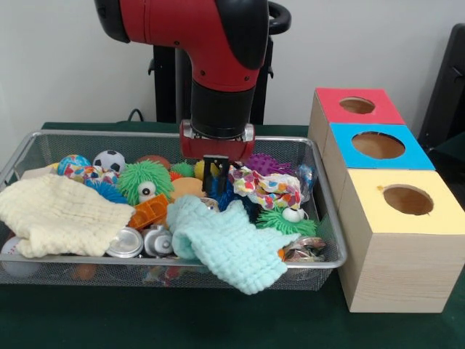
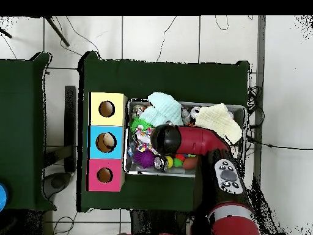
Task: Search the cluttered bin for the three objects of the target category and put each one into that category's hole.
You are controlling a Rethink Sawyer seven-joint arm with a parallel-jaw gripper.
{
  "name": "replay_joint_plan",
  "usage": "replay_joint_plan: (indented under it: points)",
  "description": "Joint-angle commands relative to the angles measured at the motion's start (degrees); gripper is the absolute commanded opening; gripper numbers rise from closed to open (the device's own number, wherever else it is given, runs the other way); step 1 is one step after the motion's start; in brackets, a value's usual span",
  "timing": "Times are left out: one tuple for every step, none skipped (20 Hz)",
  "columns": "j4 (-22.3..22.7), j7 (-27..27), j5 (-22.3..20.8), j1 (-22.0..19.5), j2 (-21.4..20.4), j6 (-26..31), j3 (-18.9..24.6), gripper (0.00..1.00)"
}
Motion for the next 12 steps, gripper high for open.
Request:
replay_joint_plan:
  points:
    - [3.09,5.42,-0.18,-2.17,-0.36,-4.02,3.37,1.0]
    - [2.97,5.54,-0.27,-1.92,-0.38,-3.94,3.15,1.0]
    - [2.88,5.64,-0.29,-1.61,-0.41,-3.51,2.9,1.0]
    - [2.78,5.74,-0.31,-1.3,-0.45,-3.08,2.64,1.0]
    - [3.03,5.8,-0.42,-1.2,-0.28,-3.01,2.47,1.0]
    - [3.08,5.98,-0.54,-0.96,-0.15,-3.25,2.31,1.0]
    - [3.45,6.08,-0.84,-1.09,0.13,-4.07,2.17,1.0]
    - [3.47,6.07,-0.96,-1.15,0.55,-4.41,2.2,1.0]
    - [3.44,6.04,-1.13,-1.22,0.9,-4.84,2.19,1.0]
    - [3.4,6.01,-1.31,-1.29,1.26,-5.27,2.18,1.0]
    - [3.57,6.07,-1.55,-1.43,1.71,-6.03,2.13,1.0]
    - [3.74,6.12,-1.79,-1.57,2.17,-6.79,2.07,1.0]
